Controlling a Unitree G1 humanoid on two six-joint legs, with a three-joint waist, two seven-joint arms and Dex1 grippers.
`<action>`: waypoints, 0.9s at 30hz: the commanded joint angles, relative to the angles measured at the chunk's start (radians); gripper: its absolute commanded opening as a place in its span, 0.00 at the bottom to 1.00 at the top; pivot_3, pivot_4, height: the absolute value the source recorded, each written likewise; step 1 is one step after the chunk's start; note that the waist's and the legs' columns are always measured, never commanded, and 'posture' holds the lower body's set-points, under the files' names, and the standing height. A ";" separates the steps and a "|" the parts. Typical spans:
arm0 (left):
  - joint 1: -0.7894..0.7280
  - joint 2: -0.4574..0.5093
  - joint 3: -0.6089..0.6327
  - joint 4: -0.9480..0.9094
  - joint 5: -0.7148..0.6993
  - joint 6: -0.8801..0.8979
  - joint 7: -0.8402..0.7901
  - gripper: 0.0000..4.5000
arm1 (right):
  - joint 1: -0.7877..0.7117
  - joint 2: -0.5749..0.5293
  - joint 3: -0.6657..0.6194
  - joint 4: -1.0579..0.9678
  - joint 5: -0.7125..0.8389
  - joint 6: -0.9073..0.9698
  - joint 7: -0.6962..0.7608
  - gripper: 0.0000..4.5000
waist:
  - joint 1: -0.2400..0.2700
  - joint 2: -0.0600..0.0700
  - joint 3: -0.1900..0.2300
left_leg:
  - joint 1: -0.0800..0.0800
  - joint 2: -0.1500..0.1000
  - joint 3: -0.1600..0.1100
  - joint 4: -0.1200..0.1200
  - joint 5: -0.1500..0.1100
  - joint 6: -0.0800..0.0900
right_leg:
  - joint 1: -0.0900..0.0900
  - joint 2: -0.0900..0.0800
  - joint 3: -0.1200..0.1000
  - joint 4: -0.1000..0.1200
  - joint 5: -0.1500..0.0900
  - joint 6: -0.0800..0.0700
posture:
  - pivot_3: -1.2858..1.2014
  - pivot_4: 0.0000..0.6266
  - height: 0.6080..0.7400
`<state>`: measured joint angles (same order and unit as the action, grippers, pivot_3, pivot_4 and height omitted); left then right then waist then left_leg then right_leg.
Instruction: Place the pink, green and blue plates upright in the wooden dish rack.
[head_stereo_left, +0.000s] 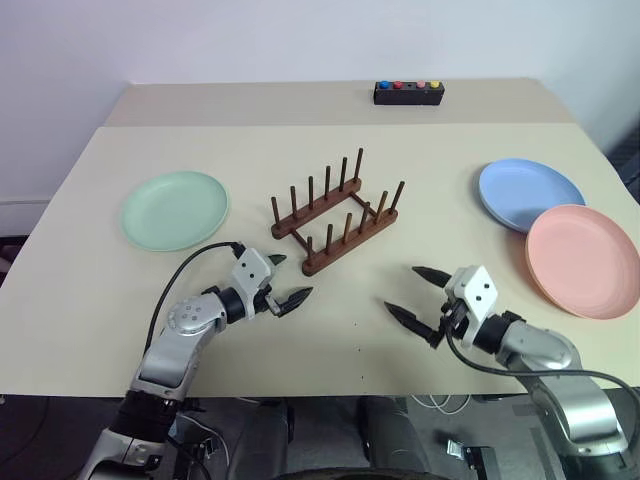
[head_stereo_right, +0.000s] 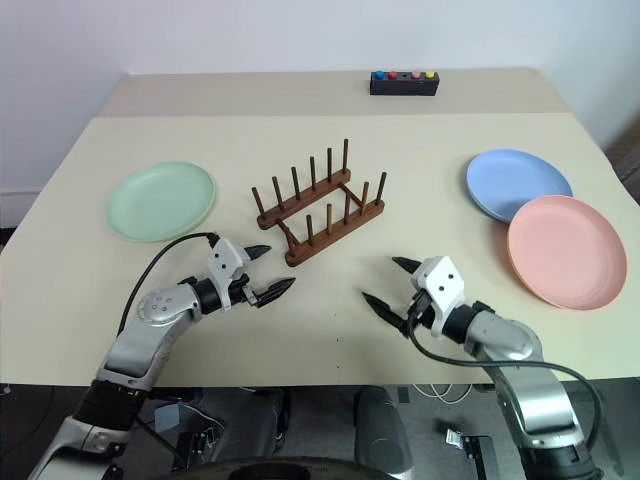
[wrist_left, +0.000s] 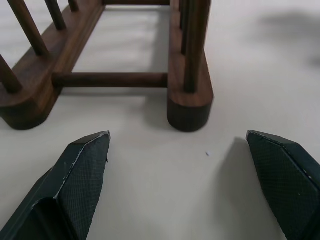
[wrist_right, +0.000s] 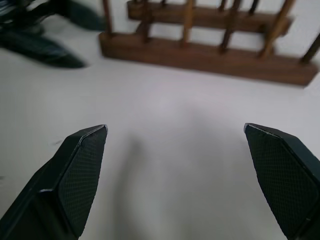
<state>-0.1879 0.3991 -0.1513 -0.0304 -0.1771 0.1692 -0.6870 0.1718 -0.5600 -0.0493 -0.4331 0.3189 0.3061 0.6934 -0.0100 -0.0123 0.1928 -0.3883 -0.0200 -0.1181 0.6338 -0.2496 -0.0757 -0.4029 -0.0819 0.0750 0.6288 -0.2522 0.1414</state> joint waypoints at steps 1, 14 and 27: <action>-0.009 -0.020 -0.013 0.018 0.009 -0.010 -0.001 1.00 | 0.028 0.010 0.009 -0.085 0.015 0.015 -0.017 0.99 | -0.002 0.000 0.000 | 0.000 0.000 0.000 0.000 0.000 0.000 | 0.000 0.000 0.000 0.000 0.000 0.000 | 0.52 0.24 1.00; -0.030 -0.068 -0.028 0.071 0.047 -0.066 0.006 0.15 | 0.000 0.012 0.014 -0.086 0.027 0.034 -0.039 1.00 | 0.000 0.000 -0.001 | 0.001 0.000 0.000 0.000 0.000 0.000 | 0.001 0.000 0.000 0.000 0.000 0.000 | 0.52 0.24 1.00; -0.332 -0.107 -0.108 0.349 -0.010 -0.189 -0.382 0.15 | 0.091 -0.039 -0.133 -0.088 0.074 0.023 -0.006 1.00 | -0.002 0.000 0.000 | 0.002 0.000 0.000 0.000 0.000 0.000 | 0.003 0.000 0.000 -0.001 -0.001 0.000 | 0.52 0.24 1.00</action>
<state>-0.4792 0.2978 -0.2521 0.2957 -0.1654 0.0198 -1.0087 0.2538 -0.5886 -0.1488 -0.4858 0.3766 0.3448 0.6804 -0.0118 -0.0124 0.1924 -0.3862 -0.0202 -0.1182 0.6339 -0.2496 -0.0756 -0.3995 -0.0816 0.0747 0.6279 -0.2530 0.1416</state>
